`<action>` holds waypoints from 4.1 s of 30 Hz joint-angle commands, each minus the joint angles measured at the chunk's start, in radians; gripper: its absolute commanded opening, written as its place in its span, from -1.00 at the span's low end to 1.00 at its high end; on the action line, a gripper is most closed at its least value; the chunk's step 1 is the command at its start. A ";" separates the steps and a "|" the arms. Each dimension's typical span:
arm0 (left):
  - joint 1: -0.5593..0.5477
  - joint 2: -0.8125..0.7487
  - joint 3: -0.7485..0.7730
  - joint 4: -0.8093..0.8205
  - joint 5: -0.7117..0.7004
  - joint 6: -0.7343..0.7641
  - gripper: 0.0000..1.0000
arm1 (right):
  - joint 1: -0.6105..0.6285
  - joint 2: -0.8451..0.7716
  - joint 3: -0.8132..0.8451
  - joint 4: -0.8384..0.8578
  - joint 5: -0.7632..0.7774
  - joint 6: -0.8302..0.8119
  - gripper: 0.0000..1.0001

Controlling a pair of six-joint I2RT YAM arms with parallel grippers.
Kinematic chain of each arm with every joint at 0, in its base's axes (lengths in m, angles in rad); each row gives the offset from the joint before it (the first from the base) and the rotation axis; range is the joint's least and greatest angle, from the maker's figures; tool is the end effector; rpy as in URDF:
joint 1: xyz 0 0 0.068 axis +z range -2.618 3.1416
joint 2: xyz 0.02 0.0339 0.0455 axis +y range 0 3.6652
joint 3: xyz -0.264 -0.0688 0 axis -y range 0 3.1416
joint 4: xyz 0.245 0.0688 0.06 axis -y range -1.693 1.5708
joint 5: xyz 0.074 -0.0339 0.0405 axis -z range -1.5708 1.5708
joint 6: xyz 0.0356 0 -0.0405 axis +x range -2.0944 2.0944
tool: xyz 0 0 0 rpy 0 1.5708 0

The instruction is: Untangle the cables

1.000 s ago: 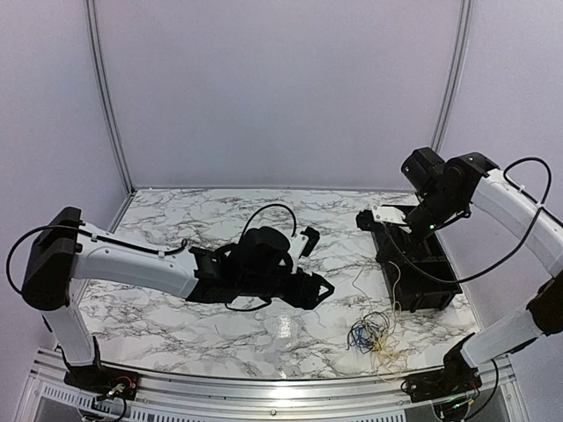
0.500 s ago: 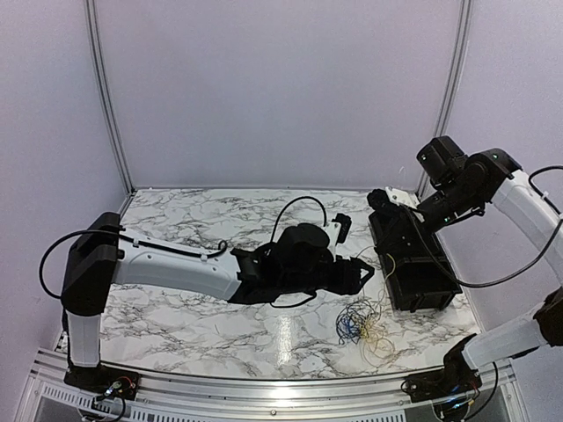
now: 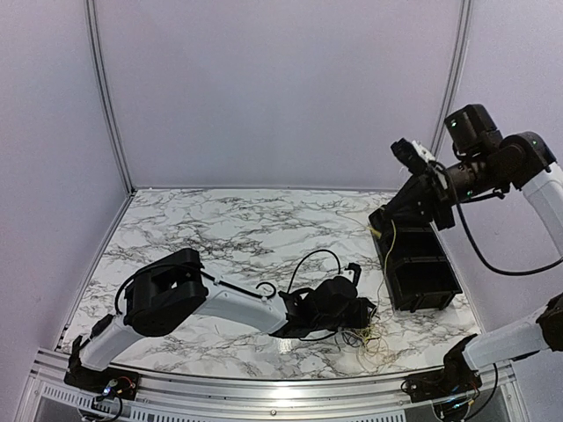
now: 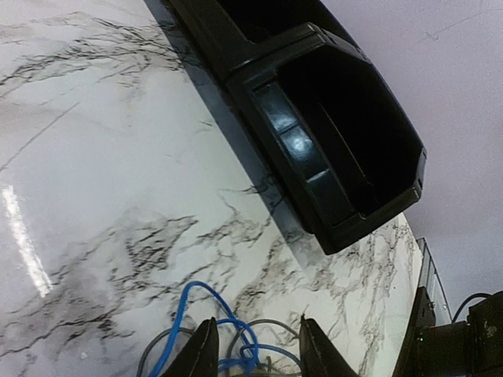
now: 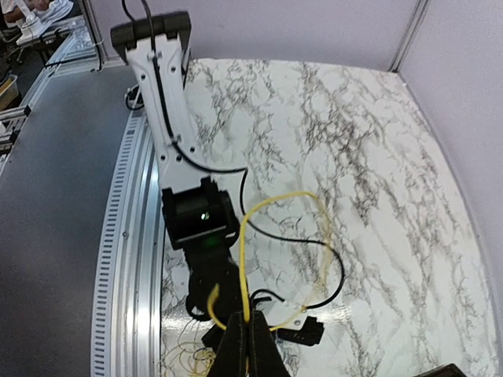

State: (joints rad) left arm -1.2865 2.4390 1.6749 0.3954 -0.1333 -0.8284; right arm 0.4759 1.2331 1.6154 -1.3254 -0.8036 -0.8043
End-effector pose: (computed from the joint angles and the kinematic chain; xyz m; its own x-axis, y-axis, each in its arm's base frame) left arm 0.1565 -0.5187 0.1185 -0.7437 -0.0586 -0.6659 0.5452 0.5233 -0.6549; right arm 0.1620 0.1123 0.4298 0.0007 -0.5621 -0.8270 -0.9995 0.0265 -0.0189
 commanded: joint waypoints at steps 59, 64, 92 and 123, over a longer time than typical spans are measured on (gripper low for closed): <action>0.085 -0.757 -0.606 -0.036 -0.208 0.113 0.22 | -0.367 -0.010 -0.127 0.992 0.321 0.328 -1.00; 0.085 -0.837 -0.657 -0.055 -0.278 0.103 0.22 | -0.463 0.046 -0.152 1.031 0.291 0.335 -1.00; 0.085 -0.855 -0.686 -0.132 -0.298 0.059 0.23 | -0.628 0.272 -0.282 1.070 0.316 0.231 -1.00; 0.084 -0.895 -0.787 -0.142 -0.339 -0.049 0.22 | -0.631 0.632 -0.103 0.702 0.548 0.192 -1.00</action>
State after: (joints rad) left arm -1.2049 1.5421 0.8894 0.2638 -0.4721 -0.8680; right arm -0.1463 1.8473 1.4479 -0.5892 -0.2928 -0.6476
